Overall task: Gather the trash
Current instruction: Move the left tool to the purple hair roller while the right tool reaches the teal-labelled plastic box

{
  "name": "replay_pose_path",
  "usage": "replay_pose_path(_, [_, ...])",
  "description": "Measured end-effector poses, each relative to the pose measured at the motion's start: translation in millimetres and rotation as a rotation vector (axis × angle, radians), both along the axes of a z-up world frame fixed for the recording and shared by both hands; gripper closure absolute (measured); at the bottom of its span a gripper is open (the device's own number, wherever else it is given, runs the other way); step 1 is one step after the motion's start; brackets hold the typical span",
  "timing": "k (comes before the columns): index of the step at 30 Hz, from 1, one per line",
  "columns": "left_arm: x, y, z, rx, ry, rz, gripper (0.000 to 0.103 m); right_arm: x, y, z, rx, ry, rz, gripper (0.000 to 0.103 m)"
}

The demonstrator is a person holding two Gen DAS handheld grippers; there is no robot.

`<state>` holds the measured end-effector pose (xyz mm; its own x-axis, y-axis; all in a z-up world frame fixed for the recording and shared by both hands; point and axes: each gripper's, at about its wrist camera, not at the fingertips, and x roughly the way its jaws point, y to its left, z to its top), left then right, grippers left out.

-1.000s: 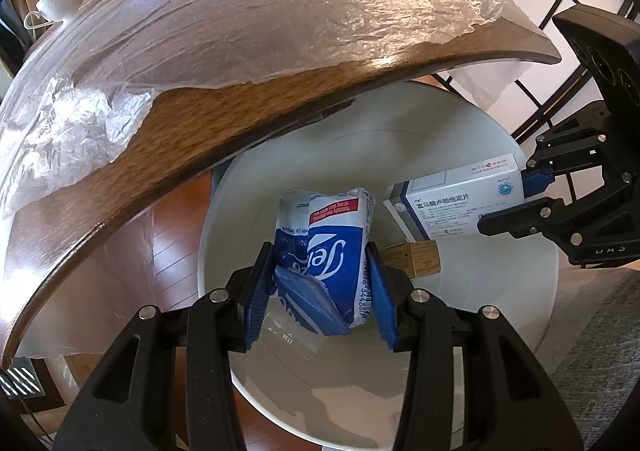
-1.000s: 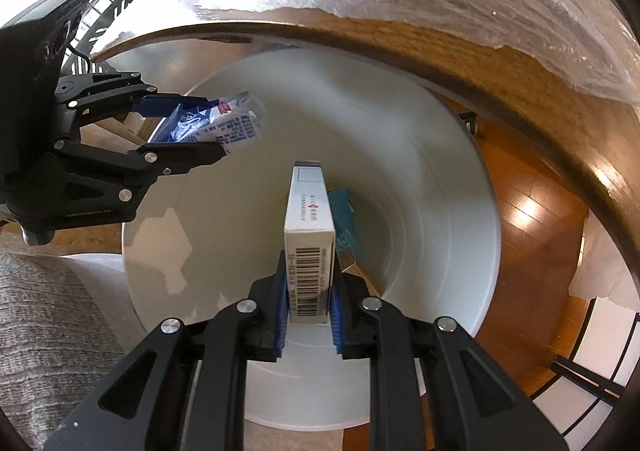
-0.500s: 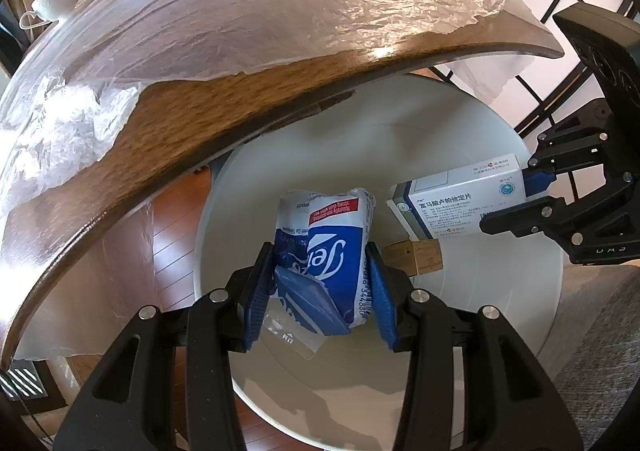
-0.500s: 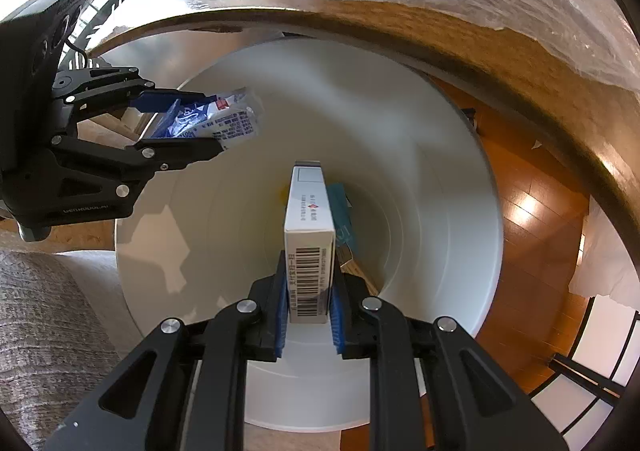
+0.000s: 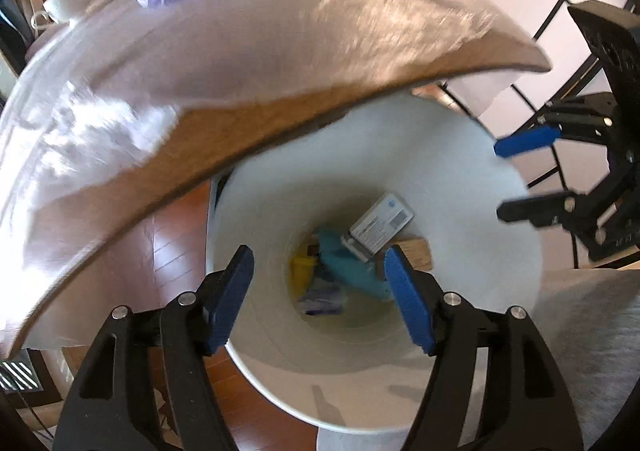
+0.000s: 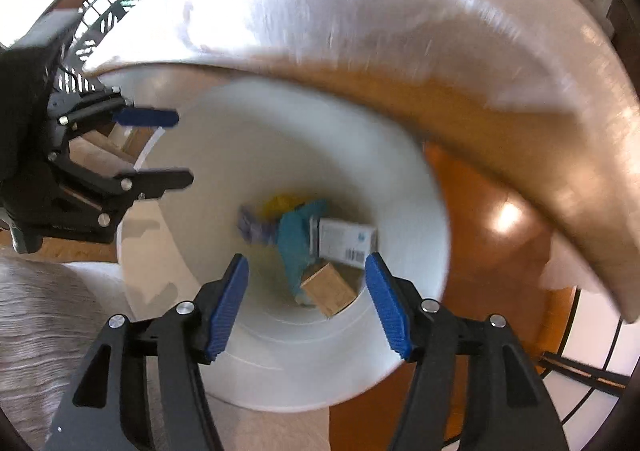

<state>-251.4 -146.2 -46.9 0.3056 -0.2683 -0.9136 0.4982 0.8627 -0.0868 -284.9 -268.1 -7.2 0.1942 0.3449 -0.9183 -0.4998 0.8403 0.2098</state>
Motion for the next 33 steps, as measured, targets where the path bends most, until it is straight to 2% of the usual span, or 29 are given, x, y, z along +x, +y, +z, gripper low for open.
replay_pose_path(1, [-2,2,10,-0.023,-0.015,-0.005,0.034,0,-2,11,0.018,-0.026,-0.005,0.037])
replay_pose_path(2, [-4,5,21,-0.053,-0.037,-0.006,0.033,2,-5,26,0.038,-0.068,-0.017,0.029])
replay_pose_path(5, [-5,12,53,-0.1,-0.124,0.001,0.012,13,-10,56,0.066,-0.174,-0.069,0.012])
replay_pose_path(6, [-2,16,66,-0.1,-0.175,0.023,0.008,18,-12,62,0.072,-0.199,-0.087,0.009])
replay_pose_path(10, [23,33,90,-0.132,-0.246,0.115,0.006,49,-16,77,0.081,-0.257,-0.129,0.009])
replay_pose_path(14, [53,47,93,-0.127,-0.274,0.207,0.006,84,-15,84,0.053,-0.31,-0.171,0.009])
replay_pose_path(19, [88,60,89,-0.08,-0.273,0.263,0.006,119,0,89,0.068,-0.355,-0.166,0.009])
replay_pose_path(21, [99,61,82,-0.037,-0.274,0.276,0.006,138,13,89,0.075,-0.366,-0.141,0.009])
replay_pose_path(23, [104,64,79,-0.005,-0.272,0.283,0.006,158,31,86,0.086,-0.36,-0.119,0.009])
replay_pose_path(30, [132,86,74,0.027,-0.284,0.318,0.006,209,80,67,0.079,-0.319,-0.064,0.01])
replay_pose_path(33, [142,97,75,0.013,-0.281,0.343,0.006,225,95,52,0.059,-0.288,-0.04,0.015])
